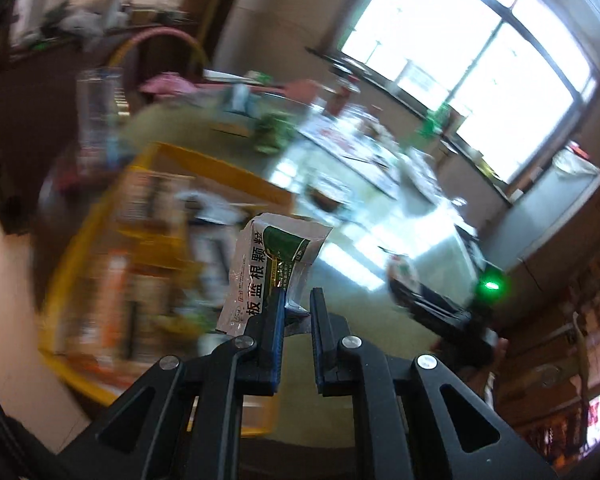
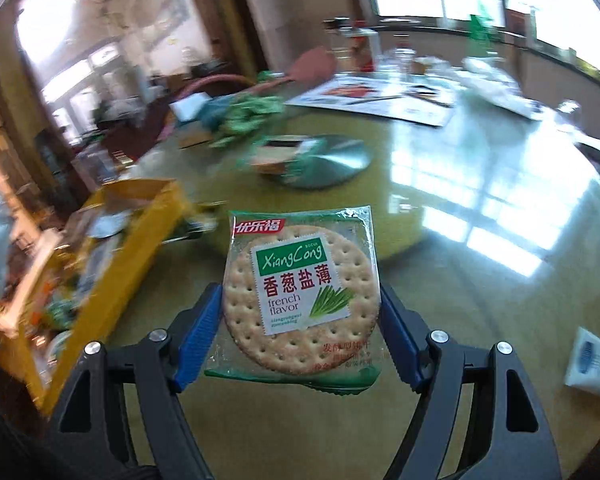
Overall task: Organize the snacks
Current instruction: 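Carry both held packs into the yellow tray and open both grippers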
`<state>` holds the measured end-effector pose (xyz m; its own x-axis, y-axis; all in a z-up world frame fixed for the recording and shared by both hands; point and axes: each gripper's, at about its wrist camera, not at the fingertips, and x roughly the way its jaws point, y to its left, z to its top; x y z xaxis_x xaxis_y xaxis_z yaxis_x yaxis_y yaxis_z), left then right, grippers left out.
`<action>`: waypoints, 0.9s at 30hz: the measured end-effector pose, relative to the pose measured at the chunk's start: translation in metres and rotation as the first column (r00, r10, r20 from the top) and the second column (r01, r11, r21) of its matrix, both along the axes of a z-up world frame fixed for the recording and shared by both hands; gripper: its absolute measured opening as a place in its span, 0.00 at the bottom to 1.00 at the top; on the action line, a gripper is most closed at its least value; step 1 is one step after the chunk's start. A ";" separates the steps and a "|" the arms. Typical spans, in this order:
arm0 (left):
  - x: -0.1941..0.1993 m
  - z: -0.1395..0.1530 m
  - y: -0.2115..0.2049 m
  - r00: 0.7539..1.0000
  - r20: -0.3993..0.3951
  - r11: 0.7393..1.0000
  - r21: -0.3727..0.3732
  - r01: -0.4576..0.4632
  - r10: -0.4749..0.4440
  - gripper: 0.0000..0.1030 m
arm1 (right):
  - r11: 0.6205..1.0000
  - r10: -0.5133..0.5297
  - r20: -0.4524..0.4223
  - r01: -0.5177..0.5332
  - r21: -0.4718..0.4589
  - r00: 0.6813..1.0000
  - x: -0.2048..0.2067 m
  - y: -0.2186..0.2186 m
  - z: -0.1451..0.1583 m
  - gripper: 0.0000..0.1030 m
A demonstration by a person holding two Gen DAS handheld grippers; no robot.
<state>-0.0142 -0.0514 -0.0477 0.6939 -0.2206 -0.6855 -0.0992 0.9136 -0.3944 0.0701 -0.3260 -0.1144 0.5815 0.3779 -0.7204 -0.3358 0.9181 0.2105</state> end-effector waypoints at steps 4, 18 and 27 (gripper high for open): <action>-0.004 -0.020 0.031 0.997 -0.030 0.997 0.026 -0.073 0.074 0.10 | 0.997 0.074 -0.011 -0.074 0.036 0.997 -0.015 0.027 0.015 0.74; -0.027 -0.074 0.029 0.987 -0.141 0.996 0.033 0.080 -0.075 0.10 | 0.951 0.305 -0.060 -0.307 -0.035 0.951 -0.035 0.188 0.032 0.74; -0.023 -0.082 0.018 0.983 -0.147 0.988 0.087 0.127 -0.114 0.10 | 0.953 0.270 -0.124 -0.283 -0.108 0.955 -0.012 0.233 0.001 0.74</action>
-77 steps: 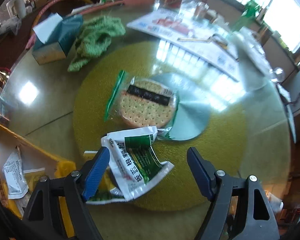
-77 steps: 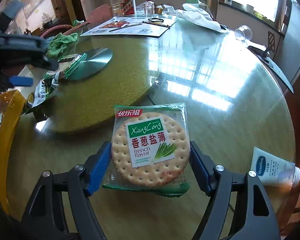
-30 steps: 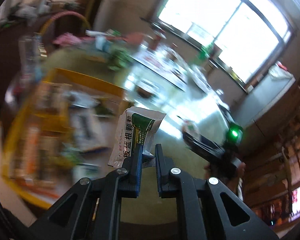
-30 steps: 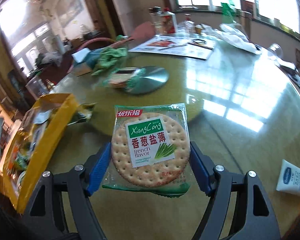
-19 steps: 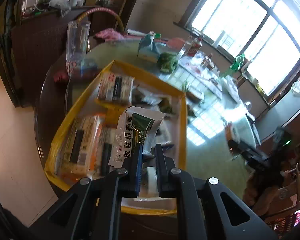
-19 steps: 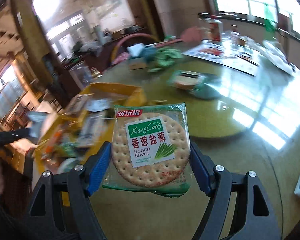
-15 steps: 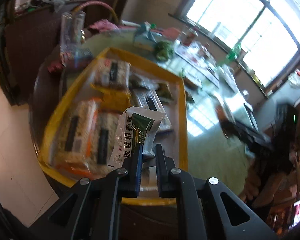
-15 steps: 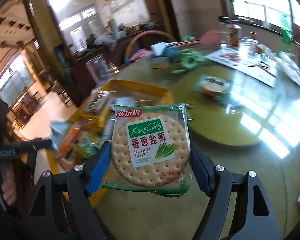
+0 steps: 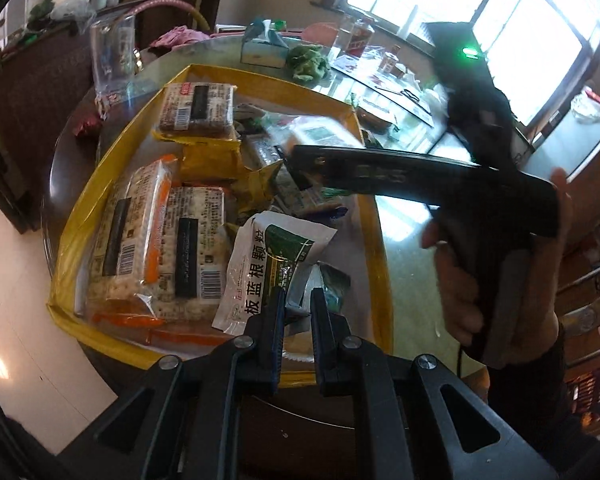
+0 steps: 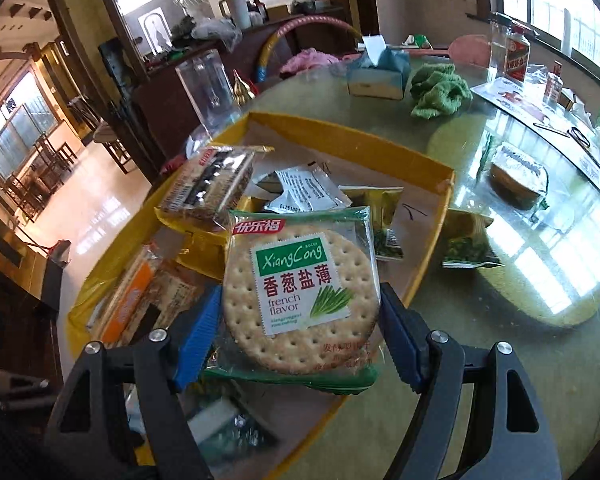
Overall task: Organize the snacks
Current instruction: 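Carry both held packs into the yellow tray and open both grippers, then grasp the round black-label cracker pack on the mat with the right gripper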
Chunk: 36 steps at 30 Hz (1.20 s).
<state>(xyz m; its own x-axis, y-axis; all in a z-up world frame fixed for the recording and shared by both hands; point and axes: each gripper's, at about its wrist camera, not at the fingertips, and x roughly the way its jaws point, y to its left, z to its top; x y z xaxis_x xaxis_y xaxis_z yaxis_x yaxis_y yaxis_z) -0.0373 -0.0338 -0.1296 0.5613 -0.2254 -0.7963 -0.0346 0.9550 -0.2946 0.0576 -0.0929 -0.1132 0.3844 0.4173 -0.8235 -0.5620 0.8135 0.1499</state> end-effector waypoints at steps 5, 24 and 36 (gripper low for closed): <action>-0.001 -0.001 -0.002 1.000 0.000 1.000 -0.009 0.011 -0.011 0.25 | 1.000 0.002 -0.008 -0.002 0.000 1.000 0.001 0.007 -0.007 0.75; -0.021 0.040 -0.019 0.969 0.229 0.992 0.057 -0.112 0.096 0.76 | 0.962 -0.094 0.082 0.070 0.263 0.992 -0.025 -0.071 0.059 0.85; -0.019 0.049 -0.061 0.973 0.223 0.997 0.032 -0.064 0.056 0.76 | 0.952 -0.188 -0.041 0.192 0.236 0.981 -0.020 -0.150 0.041 0.85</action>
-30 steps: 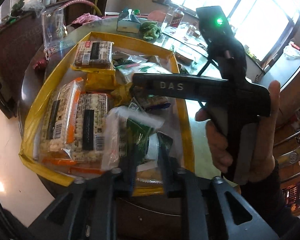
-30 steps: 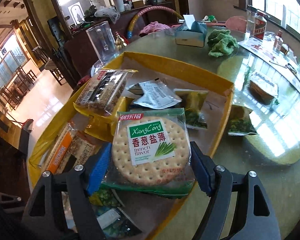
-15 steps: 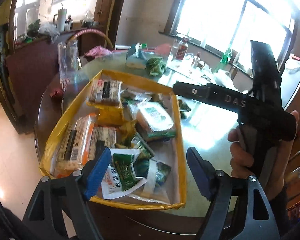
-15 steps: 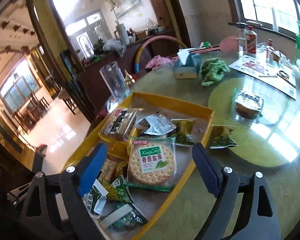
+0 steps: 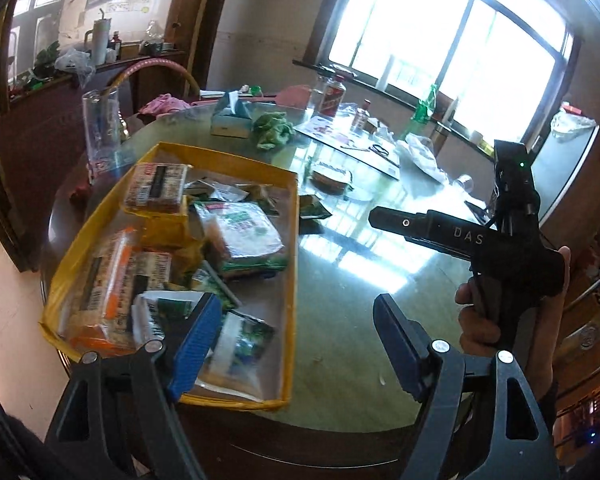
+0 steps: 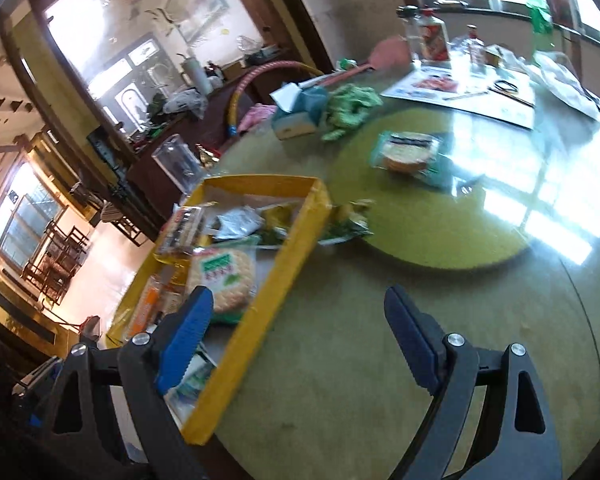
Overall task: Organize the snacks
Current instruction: 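Grasp the round black-label cracker pack on the mat with the right gripper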
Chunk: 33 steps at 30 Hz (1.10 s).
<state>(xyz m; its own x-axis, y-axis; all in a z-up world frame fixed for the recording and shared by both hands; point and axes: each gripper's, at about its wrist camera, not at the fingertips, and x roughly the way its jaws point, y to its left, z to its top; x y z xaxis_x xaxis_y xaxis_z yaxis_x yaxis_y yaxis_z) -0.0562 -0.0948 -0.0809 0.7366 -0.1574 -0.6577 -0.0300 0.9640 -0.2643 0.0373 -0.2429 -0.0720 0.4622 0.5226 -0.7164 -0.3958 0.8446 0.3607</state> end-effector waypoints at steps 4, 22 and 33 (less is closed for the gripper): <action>0.002 0.001 -0.014 1.000 -0.002 1.000 0.010 0.021 -0.021 0.76 | 0.999 -0.048 -0.035 0.047 -0.013 0.998 0.003 -0.024 -0.009 0.85; 0.008 -0.003 -0.025 0.998 -0.016 0.998 -0.028 0.056 -0.056 0.76 | 0.998 -0.056 -0.121 0.055 -0.009 0.991 0.016 -0.049 -0.032 0.66; 0.020 -0.009 -0.004 0.998 -0.007 0.995 -0.081 0.057 -0.057 0.76 | 0.999 -0.047 -0.182 0.042 -0.033 0.982 0.065 -0.035 -0.049 0.66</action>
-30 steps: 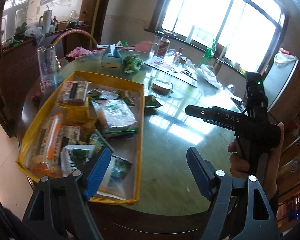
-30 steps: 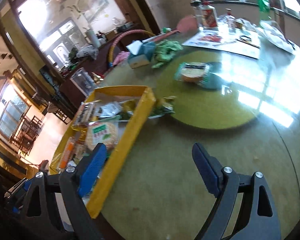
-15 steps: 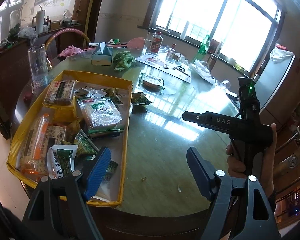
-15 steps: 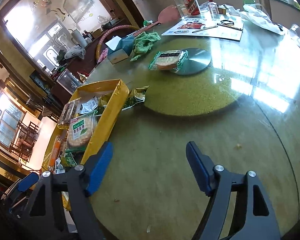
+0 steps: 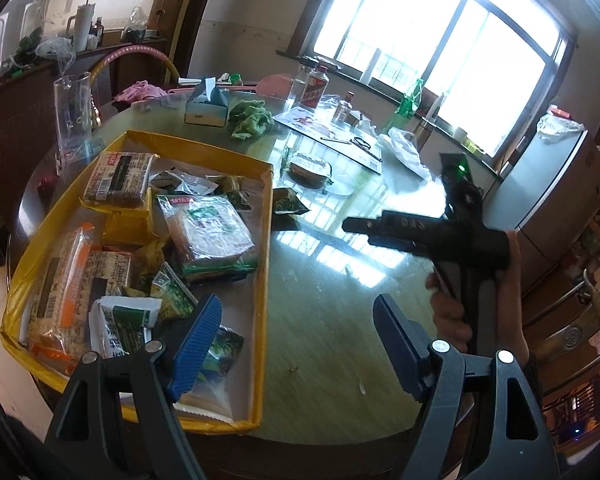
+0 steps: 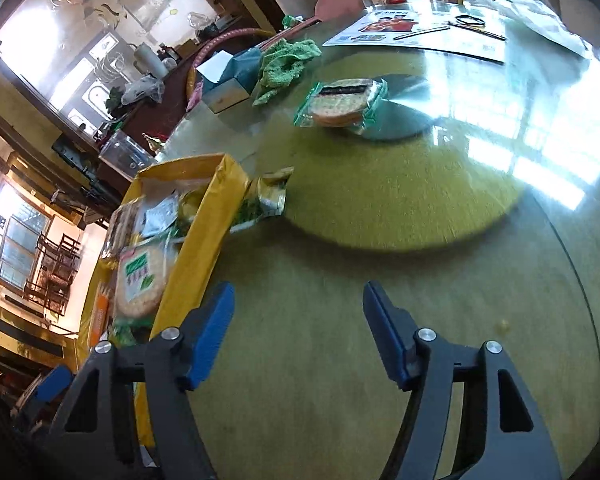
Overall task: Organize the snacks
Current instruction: 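Grasp the round black-label cracker pack on the mat with the right gripper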
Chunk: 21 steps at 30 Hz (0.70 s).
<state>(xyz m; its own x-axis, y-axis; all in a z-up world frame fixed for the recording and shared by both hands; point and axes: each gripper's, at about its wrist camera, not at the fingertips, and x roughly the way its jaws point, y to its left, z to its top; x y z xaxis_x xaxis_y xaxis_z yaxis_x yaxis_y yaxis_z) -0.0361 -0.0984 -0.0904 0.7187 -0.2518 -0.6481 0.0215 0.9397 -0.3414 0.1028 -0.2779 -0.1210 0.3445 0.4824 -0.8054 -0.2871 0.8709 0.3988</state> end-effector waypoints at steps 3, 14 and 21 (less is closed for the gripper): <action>0.003 -0.001 0.008 1.000 0.002 1.000 -0.016 0.009 -0.008 0.76 | 0.999 0.041 0.020 -0.040 -0.028 0.999 0.027 0.012 0.003 0.66; 0.005 0.006 0.029 0.999 0.054 1.000 -0.024 0.001 0.000 0.76 | 0.962 0.162 0.070 -0.141 -0.235 0.984 0.163 0.054 0.007 0.83; 0.010 0.006 0.033 0.998 0.057 1.000 -0.010 -0.004 0.004 0.76 | 0.944 0.201 0.054 -0.178 -0.279 0.978 0.222 0.078 -0.013 0.83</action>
